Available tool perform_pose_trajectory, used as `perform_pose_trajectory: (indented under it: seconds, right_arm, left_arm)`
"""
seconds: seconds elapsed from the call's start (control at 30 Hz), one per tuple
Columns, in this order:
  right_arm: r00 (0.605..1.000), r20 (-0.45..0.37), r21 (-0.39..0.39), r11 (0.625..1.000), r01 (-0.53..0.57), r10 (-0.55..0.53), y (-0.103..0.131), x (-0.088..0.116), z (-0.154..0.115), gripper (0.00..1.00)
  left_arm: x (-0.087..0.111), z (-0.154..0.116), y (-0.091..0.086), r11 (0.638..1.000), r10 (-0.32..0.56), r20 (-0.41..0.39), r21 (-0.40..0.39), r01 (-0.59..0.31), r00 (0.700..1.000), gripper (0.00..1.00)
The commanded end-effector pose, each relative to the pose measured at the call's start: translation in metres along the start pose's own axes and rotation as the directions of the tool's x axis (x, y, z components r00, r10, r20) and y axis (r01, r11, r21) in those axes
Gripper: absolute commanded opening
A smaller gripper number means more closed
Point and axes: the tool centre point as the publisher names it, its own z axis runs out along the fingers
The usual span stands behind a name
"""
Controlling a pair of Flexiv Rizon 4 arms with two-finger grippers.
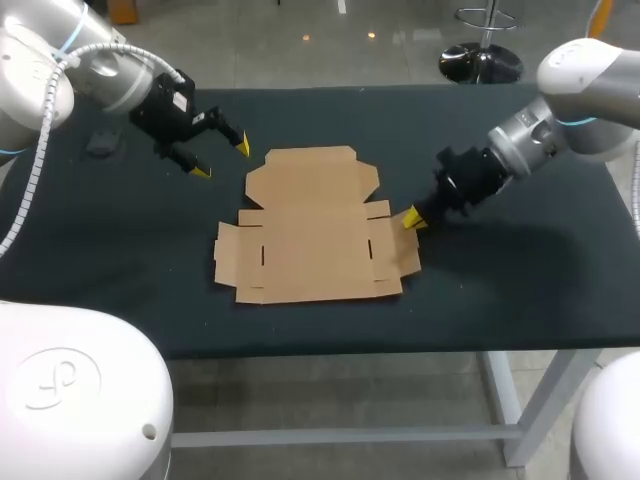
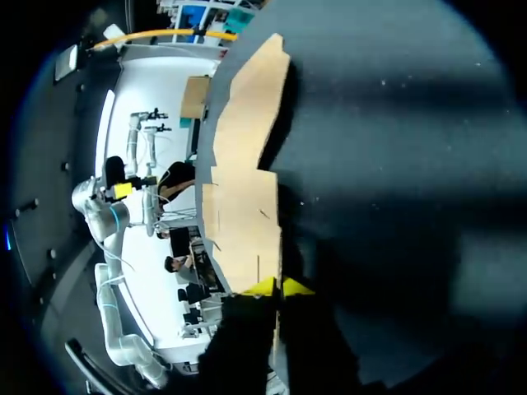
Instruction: Assemble the packaging by folding the flat box into shape, placing the metal phone stand inside, and closing the box properly
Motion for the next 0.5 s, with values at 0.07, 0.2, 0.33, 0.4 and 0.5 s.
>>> perform_pose_trajectory:
  seconds: [0.07,0.2,0.33,0.4,0.5]
  right_arm:
    - [1.000,-0.006,0.009,1.000,-0.003,0.003,0.0000,-0.0018,0.0028,0.00]
    - [1.000,-0.005,-0.009,1.000,-0.006,0.006,-0.0029,-0.0005,0.0035,0.00]
    - [1.000,0.001,-0.023,1.000,-0.007,0.007,-0.0054,0.0018,0.0046,0.00]
    - [1.000,0.005,-0.031,0.999,-0.007,0.008,-0.0069,0.0028,0.0049,0.00]
    - [1.000,0.010,-0.036,0.999,-0.007,0.007,-0.0081,0.0038,0.0057,0.00]
  left_arm:
    - [0.0009,-0.0011,-0.0001,1.000,-0.001,0.006,-0.003,0.001,1.000,1.00]
    - [0.0009,-0.0011,-0.0001,1.000,-0.001,0.006,-0.003,0.001,1.000,1.00]
    - [0.0009,-0.0011,-0.0001,1.000,-0.001,0.006,-0.003,0.001,1.000,1.00]
    - [0.0009,-0.0011,-0.0001,1.000,-0.001,0.006,-0.003,0.001,1.000,1.00]
    - [0.0009,-0.0011,-0.0001,1.000,-0.001,0.006,-0.003,0.001,1.000,1.00]
